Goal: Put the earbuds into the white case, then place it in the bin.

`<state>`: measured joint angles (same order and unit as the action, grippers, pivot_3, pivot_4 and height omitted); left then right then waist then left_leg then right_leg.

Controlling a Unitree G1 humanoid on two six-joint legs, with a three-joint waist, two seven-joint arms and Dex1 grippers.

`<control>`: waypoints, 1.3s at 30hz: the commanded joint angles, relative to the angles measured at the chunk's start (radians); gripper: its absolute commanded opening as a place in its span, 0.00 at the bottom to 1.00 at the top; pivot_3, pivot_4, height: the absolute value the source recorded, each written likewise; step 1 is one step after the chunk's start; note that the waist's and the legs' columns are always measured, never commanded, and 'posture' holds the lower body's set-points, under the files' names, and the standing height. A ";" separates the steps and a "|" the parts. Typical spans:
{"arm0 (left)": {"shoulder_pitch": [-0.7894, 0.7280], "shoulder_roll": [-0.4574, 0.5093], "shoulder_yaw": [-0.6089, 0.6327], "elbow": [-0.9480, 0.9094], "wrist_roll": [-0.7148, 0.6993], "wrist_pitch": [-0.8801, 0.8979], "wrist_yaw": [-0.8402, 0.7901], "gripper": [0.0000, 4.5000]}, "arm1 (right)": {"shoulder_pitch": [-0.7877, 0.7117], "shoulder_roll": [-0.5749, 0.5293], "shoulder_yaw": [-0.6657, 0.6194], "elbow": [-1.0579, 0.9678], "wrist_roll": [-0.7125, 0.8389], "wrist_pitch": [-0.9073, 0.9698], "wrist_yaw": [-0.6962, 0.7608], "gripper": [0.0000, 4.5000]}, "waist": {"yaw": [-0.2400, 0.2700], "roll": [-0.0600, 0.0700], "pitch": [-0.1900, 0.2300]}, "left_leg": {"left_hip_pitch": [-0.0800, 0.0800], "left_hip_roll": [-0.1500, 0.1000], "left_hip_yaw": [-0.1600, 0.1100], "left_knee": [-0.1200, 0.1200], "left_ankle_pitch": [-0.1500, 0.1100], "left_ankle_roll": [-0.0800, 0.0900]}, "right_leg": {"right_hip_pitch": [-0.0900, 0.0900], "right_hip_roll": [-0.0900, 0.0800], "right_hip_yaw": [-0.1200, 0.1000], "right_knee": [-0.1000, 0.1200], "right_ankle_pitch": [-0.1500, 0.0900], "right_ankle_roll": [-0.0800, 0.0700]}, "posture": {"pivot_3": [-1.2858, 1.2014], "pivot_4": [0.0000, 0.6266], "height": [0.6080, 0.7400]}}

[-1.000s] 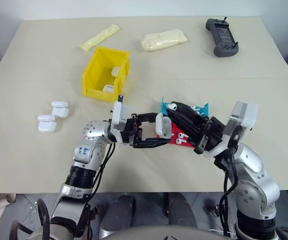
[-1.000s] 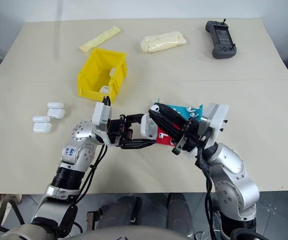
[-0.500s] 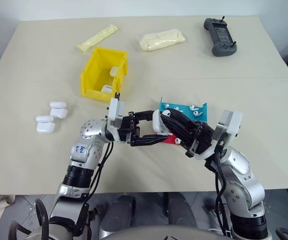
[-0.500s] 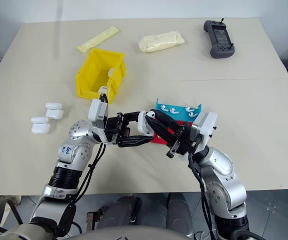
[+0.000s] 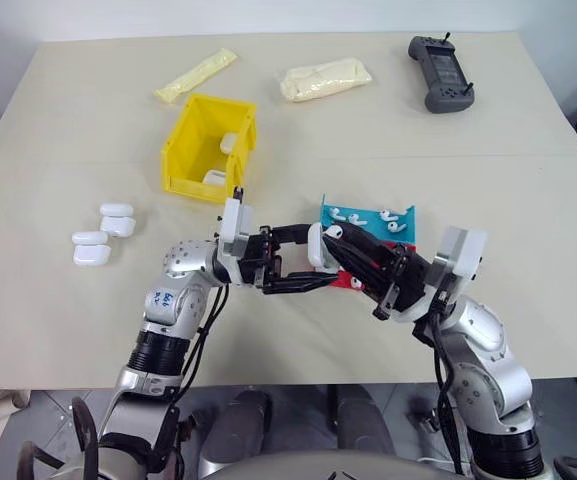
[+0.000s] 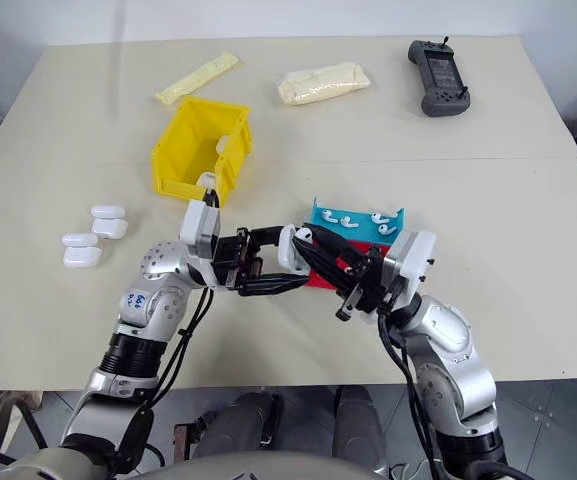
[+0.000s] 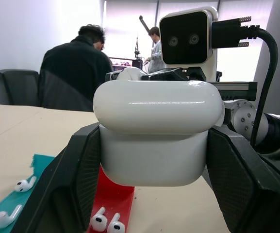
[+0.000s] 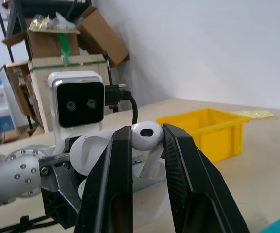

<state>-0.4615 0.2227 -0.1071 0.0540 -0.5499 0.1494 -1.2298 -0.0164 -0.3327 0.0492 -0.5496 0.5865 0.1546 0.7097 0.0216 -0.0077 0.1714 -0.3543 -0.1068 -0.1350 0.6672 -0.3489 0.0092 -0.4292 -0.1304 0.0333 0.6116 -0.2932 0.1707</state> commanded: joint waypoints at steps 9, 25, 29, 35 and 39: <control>-0.032 -0.008 0.041 -0.011 -0.019 -0.039 0.016 0.62 | 0.016 -0.075 -0.026 -0.042 0.043 0.011 0.031 0.11 | 0.001 0.000 0.000 | 0.000 0.000 0.000 0.000 0.000 0.000 | 0.000 0.000 0.000 0.000 0.000 0.000 | 0.52 0.24 1.00; -0.026 -0.002 0.029 -0.017 -0.020 -0.032 0.004 0.62 | -0.066 -0.115 -0.012 -0.017 0.021 -0.004 0.047 0.11 | 0.001 0.000 0.000 | 0.000 0.000 0.000 0.000 0.000 0.000 | 0.000 0.000 0.000 0.000 0.000 0.000 | 0.52 0.24 1.00; -0.027 -0.003 0.027 -0.017 -0.018 -0.025 -0.005 0.62 | -0.104 -0.111 0.006 0.016 -0.003 -0.005 0.054 0.11 | 0.002 0.000 0.000 | 0.000 0.000 0.000 0.000 0.000 0.000 | 0.000 0.000 0.000 0.000 0.000 0.000 | 0.52 0.24 1.00; -0.029 -0.005 0.025 -0.017 -0.016 -0.022 -0.009 0.62 | -0.140 -0.109 0.023 0.051 -0.014 0.008 0.069 0.11 | 0.002 0.000 0.000 | 0.000 0.000 0.000 0.000 0.000 0.000 | 0.000 0.000 0.000 -0.001 0.000 0.000 | 0.52 0.24 1.00; -0.026 -0.005 0.024 -0.020 -0.016 -0.023 -0.009 0.62 | -0.143 -0.112 0.024 0.055 0.001 0.029 0.074 0.11 | 0.001 0.000 0.000 | 0.000 0.000 0.000 0.000 0.000 0.000 | 0.000 0.000 0.000 -0.001 0.000 0.000 | 0.52 0.24 1.00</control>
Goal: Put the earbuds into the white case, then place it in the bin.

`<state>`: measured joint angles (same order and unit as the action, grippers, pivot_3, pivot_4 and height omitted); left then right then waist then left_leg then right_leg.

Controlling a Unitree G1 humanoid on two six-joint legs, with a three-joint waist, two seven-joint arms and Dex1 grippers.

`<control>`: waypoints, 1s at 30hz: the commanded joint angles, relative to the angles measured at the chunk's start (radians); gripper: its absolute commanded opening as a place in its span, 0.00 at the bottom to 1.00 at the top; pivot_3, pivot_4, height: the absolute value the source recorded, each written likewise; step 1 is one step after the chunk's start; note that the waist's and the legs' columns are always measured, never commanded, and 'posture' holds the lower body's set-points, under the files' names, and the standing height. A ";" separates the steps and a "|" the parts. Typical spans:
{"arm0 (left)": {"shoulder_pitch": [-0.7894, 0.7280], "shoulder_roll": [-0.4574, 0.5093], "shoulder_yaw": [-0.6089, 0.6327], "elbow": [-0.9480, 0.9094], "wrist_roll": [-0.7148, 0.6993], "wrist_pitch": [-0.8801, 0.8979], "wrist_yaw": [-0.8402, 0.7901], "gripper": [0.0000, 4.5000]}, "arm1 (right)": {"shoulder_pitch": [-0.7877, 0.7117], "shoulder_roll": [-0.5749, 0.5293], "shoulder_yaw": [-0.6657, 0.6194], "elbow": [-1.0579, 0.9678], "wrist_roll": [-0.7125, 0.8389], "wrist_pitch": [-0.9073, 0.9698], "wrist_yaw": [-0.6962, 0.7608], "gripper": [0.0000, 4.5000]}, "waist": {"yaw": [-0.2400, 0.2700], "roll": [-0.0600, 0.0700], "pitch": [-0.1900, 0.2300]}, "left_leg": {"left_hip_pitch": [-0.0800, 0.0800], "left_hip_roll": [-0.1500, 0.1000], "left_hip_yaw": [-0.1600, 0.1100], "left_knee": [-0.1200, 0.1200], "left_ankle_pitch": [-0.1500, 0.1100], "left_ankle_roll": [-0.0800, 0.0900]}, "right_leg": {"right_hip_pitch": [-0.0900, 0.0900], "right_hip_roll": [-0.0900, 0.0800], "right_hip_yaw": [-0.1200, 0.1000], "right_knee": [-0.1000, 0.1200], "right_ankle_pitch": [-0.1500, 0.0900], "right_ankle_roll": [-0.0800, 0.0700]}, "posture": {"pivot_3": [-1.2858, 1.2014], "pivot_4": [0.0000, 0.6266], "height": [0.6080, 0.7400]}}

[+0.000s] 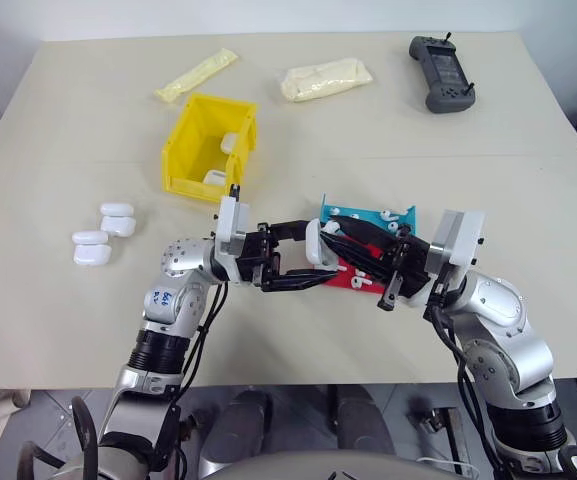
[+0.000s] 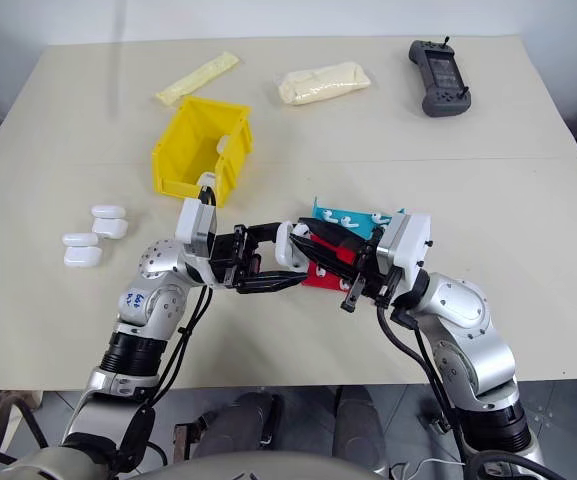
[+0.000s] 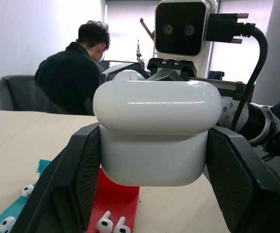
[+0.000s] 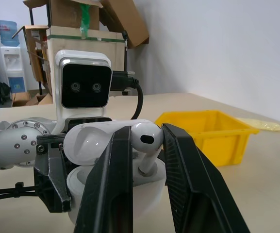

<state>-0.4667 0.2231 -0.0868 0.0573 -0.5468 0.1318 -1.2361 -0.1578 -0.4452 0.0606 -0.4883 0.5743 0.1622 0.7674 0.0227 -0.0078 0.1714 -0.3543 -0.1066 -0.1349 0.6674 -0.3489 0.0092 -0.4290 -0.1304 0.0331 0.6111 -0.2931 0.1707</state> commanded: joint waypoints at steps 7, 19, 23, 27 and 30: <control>-0.027 -0.017 0.014 -0.014 -0.014 -0.024 0.019 0.62 | 0.009 -0.037 0.006 -0.019 0.056 0.092 0.044 0.11 | 0.001 0.000 0.000 | 0.000 0.000 0.000 0.000 0.000 0.000 | 0.000 0.000 0.000 0.000 0.000 0.000 | 0.52 0.24 1.00; -0.038 -0.038 0.012 0.003 -0.005 -0.039 0.012 0.62 | -0.006 -0.082 -0.017 -0.015 0.120 0.211 0.055 0.40 | 0.001 0.000 0.000 | 0.000 0.000 0.000 0.000 0.000 0.000 | 0.000 0.000 0.000 0.000 0.000 0.000 | 0.52 0.24 1.00; -0.040 -0.044 0.011 0.010 -0.004 -0.044 0.009 0.62 | -0.008 -0.095 -0.047 -0.009 0.125 0.203 0.070 0.69 | 0.001 0.000 0.000 | 0.000 0.000 0.000 0.000 0.000 0.000 | 0.000 0.000 0.000 0.000 0.000 0.000 | 0.52 0.24 1.00; -0.039 -0.048 0.013 0.014 -0.001 -0.049 0.007 0.62 | 0.004 -0.116 -0.095 -0.010 0.135 0.199 0.079 0.96 | 0.002 0.000 0.000 | 0.000 0.000 0.000 0.000 0.000 0.000 | 0.000 -0.001 0.000 0.000 0.000 0.000 | 0.52 0.24 1.00; -0.033 -0.046 0.016 0.020 0.001 -0.055 0.005 0.62 | 0.059 -0.156 -0.203 -0.019 0.152 0.184 0.080 1.00 | 0.005 0.000 0.000 | 0.000 0.000 0.000 0.000 0.000 0.000 | 0.000 0.000 0.000 -0.001 0.000 0.000 | 0.52 0.24 1.00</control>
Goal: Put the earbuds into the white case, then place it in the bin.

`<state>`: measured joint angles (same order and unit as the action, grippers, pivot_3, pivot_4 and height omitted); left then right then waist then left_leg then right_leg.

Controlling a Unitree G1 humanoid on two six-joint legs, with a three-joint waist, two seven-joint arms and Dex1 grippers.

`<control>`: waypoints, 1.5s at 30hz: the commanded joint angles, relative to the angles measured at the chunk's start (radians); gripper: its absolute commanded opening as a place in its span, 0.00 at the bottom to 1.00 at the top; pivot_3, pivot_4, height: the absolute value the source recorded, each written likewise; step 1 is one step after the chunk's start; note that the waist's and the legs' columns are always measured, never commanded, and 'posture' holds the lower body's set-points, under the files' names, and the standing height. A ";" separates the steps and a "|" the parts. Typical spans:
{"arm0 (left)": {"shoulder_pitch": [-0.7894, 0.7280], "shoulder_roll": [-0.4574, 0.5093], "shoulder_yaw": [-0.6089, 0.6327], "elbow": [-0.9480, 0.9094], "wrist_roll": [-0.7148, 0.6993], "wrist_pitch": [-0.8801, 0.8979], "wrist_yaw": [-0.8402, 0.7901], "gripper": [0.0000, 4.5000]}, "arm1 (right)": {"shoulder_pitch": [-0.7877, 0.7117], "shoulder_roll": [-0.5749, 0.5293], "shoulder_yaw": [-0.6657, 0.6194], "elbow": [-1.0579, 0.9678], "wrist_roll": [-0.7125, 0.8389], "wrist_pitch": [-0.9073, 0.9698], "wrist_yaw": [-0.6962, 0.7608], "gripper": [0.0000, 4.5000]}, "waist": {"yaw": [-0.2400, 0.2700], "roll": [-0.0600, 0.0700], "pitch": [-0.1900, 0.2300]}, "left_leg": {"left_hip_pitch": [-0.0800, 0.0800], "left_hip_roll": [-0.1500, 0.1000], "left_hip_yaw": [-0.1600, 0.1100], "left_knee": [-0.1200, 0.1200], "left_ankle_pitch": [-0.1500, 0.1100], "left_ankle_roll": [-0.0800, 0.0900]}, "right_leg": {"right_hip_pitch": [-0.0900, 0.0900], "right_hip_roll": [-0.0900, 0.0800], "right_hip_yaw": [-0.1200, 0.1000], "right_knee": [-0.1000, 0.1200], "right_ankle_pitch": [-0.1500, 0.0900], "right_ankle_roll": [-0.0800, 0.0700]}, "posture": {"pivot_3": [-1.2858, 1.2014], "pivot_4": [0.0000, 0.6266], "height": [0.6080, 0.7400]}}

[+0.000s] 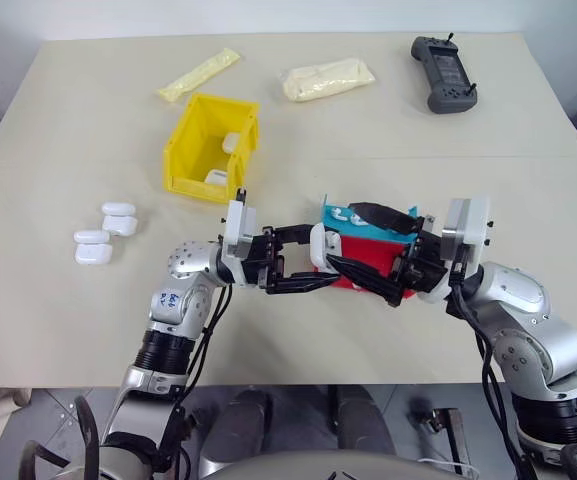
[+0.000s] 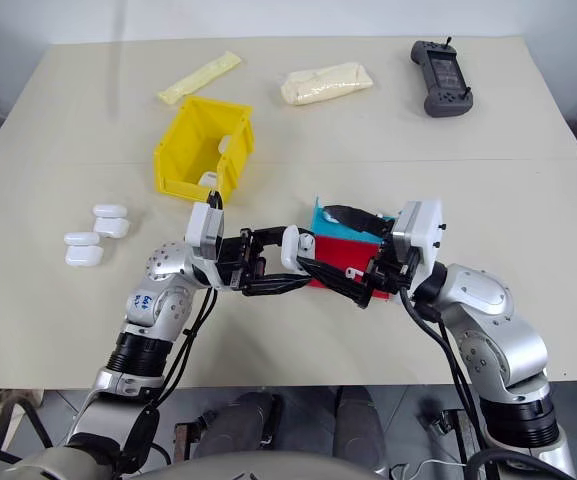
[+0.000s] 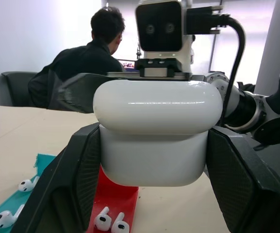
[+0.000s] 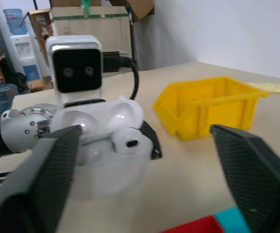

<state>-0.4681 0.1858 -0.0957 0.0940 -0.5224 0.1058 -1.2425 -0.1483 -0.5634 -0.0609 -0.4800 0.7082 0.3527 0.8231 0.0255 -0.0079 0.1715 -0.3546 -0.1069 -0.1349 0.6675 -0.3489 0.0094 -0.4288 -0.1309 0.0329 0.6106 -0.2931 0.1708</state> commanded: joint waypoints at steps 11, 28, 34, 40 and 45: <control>0.029 0.072 0.078 -0.033 -0.019 -0.036 0.017 0.62 | 0.417 -0.117 -0.488 0.293 -0.186 -0.394 0.200 1.00 | 0.001 0.000 0.000 | 0.001 0.000 0.003 0.000 0.000 0.001 | 0.001 0.000 0.001 0.000 0.000 0.000 | 0.52 0.24 1.00; 0.063 0.043 0.034 -0.092 -0.001 -0.041 0.089 0.62 | -0.315 -0.444 0.017 0.482 -0.327 0.059 0.332 1.00 | 0.000 0.002 0.001 | 0.001 0.003 0.006 0.000 -0.001 0.000 | -0.001 0.000 -0.001 -0.001 0.000 0.000 | 0.52 0.24 1.00; 0.083 0.018 0.013 -0.109 0.006 -0.056 0.113 0.62 | -0.699 -0.347 0.282 0.783 -0.546 -0.036 0.452 1.00 | 0.000 0.001 0.001 | -0.001 0.001 0.006 0.001 -0.002 0.002 | -0.002 -0.002 -0.002 -0.002 0.001 0.001 | 0.52 0.24 1.00; 0.096 0.015 0.014 -0.123 0.011 -0.068 0.140 0.62 | -0.858 -0.271 0.413 0.995 -0.708 -0.221 0.539 1.00 | -0.003 0.001 0.001 | -0.003 0.000 0.007 0.001 -0.002 0.002 | -0.005 -0.003 -0.002 -0.001 0.001 0.001 | 0.52 0.24 1.00; 0.114 0.021 0.016 -0.138 0.010 -0.072 0.160 0.62 | -0.913 -0.251 0.452 1.072 -0.795 -0.348 0.580 1.00 | -0.008 0.001 0.001 | -0.007 0.001 0.008 0.002 -0.002 0.002 | -0.011 -0.002 -0.001 0.001 0.001 0.001 | 0.52 0.24 1.00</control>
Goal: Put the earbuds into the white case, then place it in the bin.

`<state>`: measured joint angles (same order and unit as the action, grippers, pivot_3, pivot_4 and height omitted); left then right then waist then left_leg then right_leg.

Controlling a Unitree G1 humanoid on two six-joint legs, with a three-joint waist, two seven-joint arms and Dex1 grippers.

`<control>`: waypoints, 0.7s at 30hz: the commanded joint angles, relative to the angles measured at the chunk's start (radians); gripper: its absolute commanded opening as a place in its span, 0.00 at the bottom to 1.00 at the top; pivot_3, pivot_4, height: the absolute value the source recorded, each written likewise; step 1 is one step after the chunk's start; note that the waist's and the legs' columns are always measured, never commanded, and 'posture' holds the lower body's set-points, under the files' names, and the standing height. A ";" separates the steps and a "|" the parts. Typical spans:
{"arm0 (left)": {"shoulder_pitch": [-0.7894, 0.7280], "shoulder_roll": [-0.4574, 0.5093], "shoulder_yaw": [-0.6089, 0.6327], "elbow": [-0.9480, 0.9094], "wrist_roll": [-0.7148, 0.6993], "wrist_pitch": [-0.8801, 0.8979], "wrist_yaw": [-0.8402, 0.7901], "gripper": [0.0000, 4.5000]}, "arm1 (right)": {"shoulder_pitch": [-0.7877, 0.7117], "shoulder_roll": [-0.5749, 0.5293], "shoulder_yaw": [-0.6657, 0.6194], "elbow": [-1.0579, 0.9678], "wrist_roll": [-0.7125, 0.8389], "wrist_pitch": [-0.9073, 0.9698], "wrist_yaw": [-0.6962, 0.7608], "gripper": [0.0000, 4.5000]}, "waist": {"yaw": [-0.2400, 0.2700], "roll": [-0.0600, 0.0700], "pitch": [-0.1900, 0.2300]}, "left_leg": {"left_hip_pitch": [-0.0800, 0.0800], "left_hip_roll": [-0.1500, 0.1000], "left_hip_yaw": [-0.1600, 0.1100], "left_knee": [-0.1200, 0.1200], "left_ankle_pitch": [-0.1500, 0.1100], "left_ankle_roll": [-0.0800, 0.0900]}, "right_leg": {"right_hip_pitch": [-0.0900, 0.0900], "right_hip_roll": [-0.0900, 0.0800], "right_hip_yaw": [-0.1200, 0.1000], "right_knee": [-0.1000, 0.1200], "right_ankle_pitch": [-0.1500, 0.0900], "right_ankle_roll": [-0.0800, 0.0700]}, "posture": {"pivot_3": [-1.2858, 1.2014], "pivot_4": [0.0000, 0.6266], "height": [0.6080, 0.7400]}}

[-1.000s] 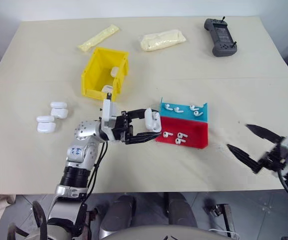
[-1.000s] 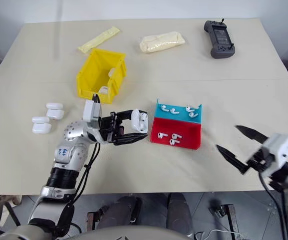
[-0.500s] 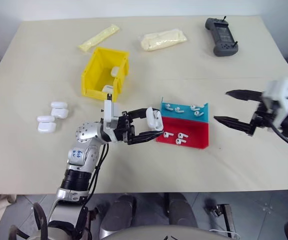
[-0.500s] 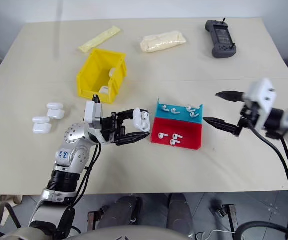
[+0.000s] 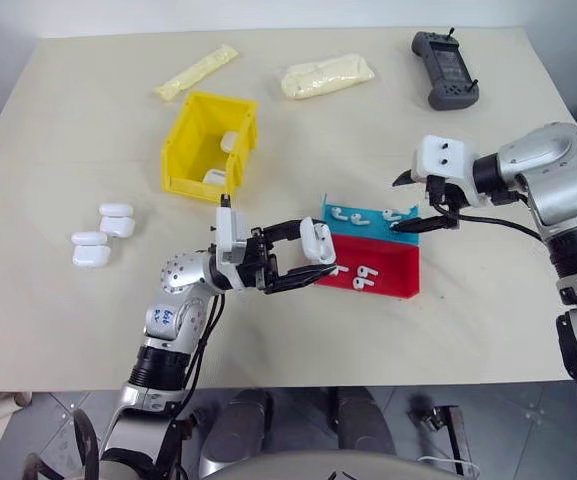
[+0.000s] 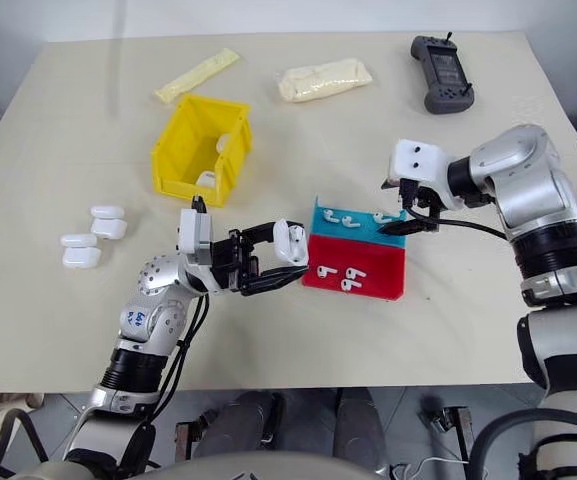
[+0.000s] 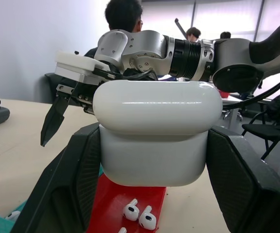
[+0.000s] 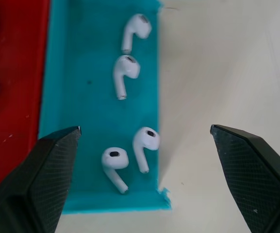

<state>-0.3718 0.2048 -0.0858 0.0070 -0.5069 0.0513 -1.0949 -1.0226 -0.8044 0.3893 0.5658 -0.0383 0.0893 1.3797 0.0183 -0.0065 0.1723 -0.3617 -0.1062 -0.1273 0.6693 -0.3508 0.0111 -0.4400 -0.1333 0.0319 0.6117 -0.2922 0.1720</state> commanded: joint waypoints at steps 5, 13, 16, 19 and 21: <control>0.032 0.004 0.005 -0.064 -0.007 -0.017 0.030 0.62 | -0.039 -0.010 0.001 0.030 -0.084 -0.152 0.072 0.85 | -0.005 0.000 0.000 | -0.009 -0.001 0.000 0.011 -0.001 -0.001 | -0.006 0.000 0.000 0.007 0.000 0.000 | 0.52 0.24 1.00; 0.044 0.001 -0.001 -0.078 -0.010 -0.014 0.045 0.62 | -0.034 0.011 0.014 0.015 -0.123 -0.190 0.120 0.26 | -0.010 0.000 0.000 | -0.009 -0.001 0.000 0.012 -0.001 -0.001 | -0.006 0.000 0.000 0.008 0.000 0.000 | 0.52 0.24 1.00; 0.039 0.000 0.001 -0.072 -0.011 -0.015 0.046 0.62 | -0.045 0.026 0.027 0.026 -0.145 -0.193 0.139 0.26 | -0.017 0.000 0.000 | -0.009 -0.001 -0.001 0.012 -0.001 -0.001 | -0.006 0.000 0.000 0.008 0.000 0.000 | 0.52 0.24 1.00; 0.033 -0.001 0.002 -0.066 -0.011 -0.017 0.047 0.62 | -0.063 0.042 0.045 0.043 -0.171 -0.192 0.142 0.26 | -0.020 0.000 0.000 | -0.009 -0.001 -0.001 0.012 -0.001 -0.001 | -0.006 0.000 0.000 0.009 0.000 0.000 | 0.52 0.24 1.00; 0.031 -0.002 0.002 -0.064 -0.011 -0.018 0.049 0.62 | -0.073 0.053 0.054 0.055 -0.191 -0.203 0.134 0.26 | -0.020 0.000 0.000 | -0.009 -0.001 -0.001 0.012 -0.001 -0.001 | -0.006 0.000 0.000 0.009 0.000 0.000 | 0.52 0.24 1.00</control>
<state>-0.3356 0.2068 -0.0872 -0.0301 -0.5071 0.0508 -1.0480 -1.0684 -0.7515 0.4470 0.6210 -0.2162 -0.0992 1.4941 -0.0016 -0.0064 0.1722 -0.3704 -0.1068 -0.1281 0.6816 -0.3514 0.0100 -0.4463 -0.1332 0.0320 0.6209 -0.2921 0.1716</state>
